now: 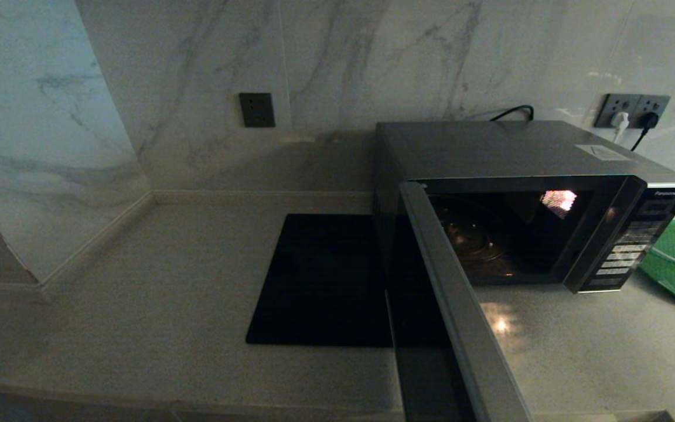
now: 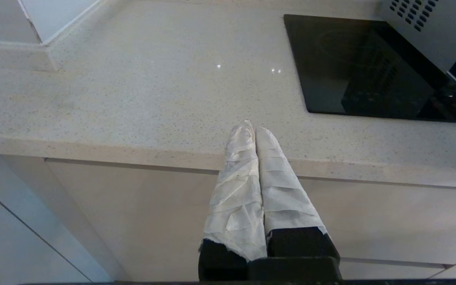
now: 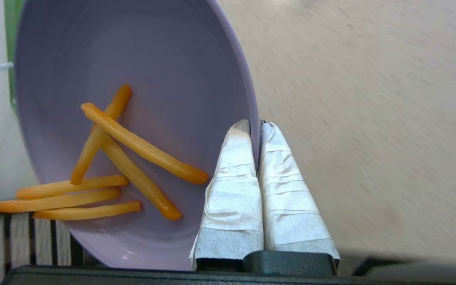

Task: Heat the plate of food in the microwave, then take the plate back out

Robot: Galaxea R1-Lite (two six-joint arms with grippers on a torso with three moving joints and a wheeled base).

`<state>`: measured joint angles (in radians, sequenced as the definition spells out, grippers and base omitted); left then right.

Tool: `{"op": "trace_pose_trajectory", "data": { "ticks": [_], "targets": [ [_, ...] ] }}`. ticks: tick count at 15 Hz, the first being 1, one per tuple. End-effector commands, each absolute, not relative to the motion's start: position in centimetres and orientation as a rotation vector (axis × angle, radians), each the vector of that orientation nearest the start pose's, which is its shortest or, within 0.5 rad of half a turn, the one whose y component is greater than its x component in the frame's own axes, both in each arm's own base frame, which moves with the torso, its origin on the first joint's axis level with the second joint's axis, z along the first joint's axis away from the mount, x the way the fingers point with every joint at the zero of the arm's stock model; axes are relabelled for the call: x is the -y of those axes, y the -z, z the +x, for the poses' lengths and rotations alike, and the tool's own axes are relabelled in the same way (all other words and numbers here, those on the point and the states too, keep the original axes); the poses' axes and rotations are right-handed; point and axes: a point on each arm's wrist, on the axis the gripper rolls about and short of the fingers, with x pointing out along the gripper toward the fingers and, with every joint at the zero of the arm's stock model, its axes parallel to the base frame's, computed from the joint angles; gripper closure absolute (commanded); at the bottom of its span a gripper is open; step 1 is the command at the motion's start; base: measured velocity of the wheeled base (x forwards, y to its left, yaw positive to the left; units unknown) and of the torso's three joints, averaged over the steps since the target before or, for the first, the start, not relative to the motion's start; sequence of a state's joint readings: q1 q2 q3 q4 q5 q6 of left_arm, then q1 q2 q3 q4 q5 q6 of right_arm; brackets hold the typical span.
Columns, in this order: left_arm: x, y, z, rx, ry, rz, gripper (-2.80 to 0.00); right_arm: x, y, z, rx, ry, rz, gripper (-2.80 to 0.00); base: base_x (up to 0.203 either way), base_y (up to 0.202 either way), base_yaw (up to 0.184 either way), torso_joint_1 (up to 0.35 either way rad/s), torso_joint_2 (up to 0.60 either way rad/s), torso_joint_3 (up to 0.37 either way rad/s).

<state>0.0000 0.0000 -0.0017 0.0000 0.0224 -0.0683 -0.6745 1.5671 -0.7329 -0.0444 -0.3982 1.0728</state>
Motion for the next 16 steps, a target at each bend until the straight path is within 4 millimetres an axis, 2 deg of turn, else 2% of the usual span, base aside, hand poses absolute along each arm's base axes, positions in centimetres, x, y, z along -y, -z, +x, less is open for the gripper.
{"op": "trace_pose_trajectory", "data": {
  "ticks": [1, 3, 5, 7, 10, 12, 16],
  "targets": [
    [-0.1, -7.6, -2.3, 0.002, -0.023, -0.069, 0.00, 18.8, -11.6, 20.7, -0.272, 1.425, 1.034, 0.00, 0.000, 0.000, 0.000, 0.000, 0.00, 0.000],
    [-0.1, -7.6, -2.3, 0.002, -0.023, -0.068, 0.00, 20.6, -9.8, 21.8, -0.311, 1.435, 1.020, 0.00, 0.000, 0.000, 0.000, 0.000, 0.00, 0.000],
    [-0.1, -7.6, -2.3, 0.002, -0.023, -0.069, 0.00, 22.5, -8.8, 22.7, -0.258, 1.396, 1.020, 0.00, 0.000, 0.000, 0.000, 0.000, 0.00, 0.000],
    [-0.1, -7.6, -2.3, 0.002, -0.023, -0.069, 0.00, 23.8, -8.1, 22.7, -0.231, 1.364, 1.041, 0.00, 0.000, 0.000, 0.000, 0.000, 0.00, 0.000],
    [-0.1, -7.6, -2.3, 0.002, -0.023, -0.069, 0.00, 25.4, -6.7, 22.3, -0.315, 1.298, 1.046, 0.00, 0.000, 0.000, 0.000, 0.000, 0.00, 0.000],
    [-0.1, -7.6, -2.3, 0.002, -0.023, -0.069, 0.00, 26.1, -5.6, 22.2, -0.363, 1.235, 1.099, 0.00, 0.000, 0.000, 0.000, 0.000, 0.00, 0.000],
    [-0.1, -7.6, -2.3, 0.002, -0.023, -0.069, 0.00, 26.7, -4.3, 22.5, -0.398, 1.227, 1.114, 0.00, 0.000, 0.000, 0.000, 0.000, 0.00, 0.000]
  ]
}}
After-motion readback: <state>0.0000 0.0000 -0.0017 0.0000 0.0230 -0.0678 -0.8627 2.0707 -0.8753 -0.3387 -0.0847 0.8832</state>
